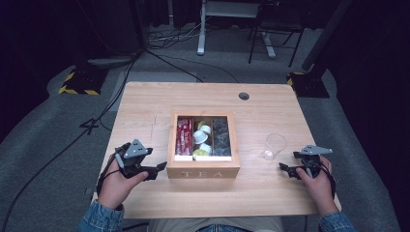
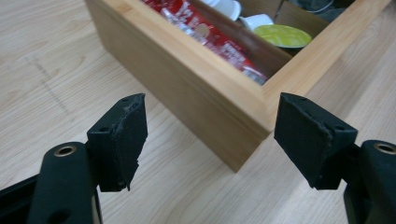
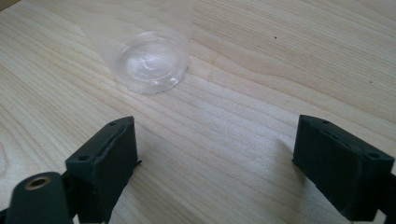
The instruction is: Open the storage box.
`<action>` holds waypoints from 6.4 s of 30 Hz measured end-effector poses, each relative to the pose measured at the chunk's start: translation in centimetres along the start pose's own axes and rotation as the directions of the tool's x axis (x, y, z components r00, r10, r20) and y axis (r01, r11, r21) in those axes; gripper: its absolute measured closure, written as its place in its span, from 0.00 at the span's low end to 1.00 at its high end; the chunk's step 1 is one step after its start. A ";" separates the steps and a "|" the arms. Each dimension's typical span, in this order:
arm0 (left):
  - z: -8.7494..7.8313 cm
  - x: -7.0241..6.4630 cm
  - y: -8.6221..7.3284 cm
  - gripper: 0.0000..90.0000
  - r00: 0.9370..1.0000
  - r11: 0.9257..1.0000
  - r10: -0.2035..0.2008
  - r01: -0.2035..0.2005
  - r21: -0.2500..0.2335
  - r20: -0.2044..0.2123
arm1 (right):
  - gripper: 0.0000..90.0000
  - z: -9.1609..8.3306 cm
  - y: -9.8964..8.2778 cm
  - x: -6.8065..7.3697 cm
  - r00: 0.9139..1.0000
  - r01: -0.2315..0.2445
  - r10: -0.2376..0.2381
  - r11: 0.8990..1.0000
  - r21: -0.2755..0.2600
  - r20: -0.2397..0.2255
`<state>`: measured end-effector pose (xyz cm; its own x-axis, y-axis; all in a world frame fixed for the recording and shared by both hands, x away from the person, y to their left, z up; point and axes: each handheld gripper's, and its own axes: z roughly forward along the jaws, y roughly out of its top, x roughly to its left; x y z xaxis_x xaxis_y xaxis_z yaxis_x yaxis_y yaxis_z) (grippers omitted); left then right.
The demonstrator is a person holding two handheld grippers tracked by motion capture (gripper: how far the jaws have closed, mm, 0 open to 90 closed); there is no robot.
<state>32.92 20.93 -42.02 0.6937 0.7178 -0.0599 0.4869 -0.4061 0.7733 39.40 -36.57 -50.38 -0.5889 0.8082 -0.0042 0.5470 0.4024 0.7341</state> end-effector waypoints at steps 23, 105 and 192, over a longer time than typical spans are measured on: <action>2.8 -2.2 -0.3 0.32 0.998 0.996 0.043 -0.047 0.071 0.055 | 0.15 0.0 0.0 0.0 1.000 0.002 -0.002 1.000 0.000 -0.002; 0.5 -0.5 3.2 0.55 0.998 0.990 0.057 -0.061 -0.125 -0.035 | 0.32 -2.1 14.8 14.8 0.904 0.350 -0.389 0.912 -0.213 -0.180; -2.7 3.3 -4.3 0.37 0.974 0.993 -0.109 0.098 -0.063 -0.200 | 0.59 3.3 31.4 6.8 0.968 0.170 -0.222 0.924 -0.342 -0.117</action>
<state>31.71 26.60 -43.87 0.5166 0.8561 -0.0162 0.5184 -0.2976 0.8017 54.52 -17.03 -29.65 -0.7610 0.6428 -0.0871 0.2021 0.3625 0.9098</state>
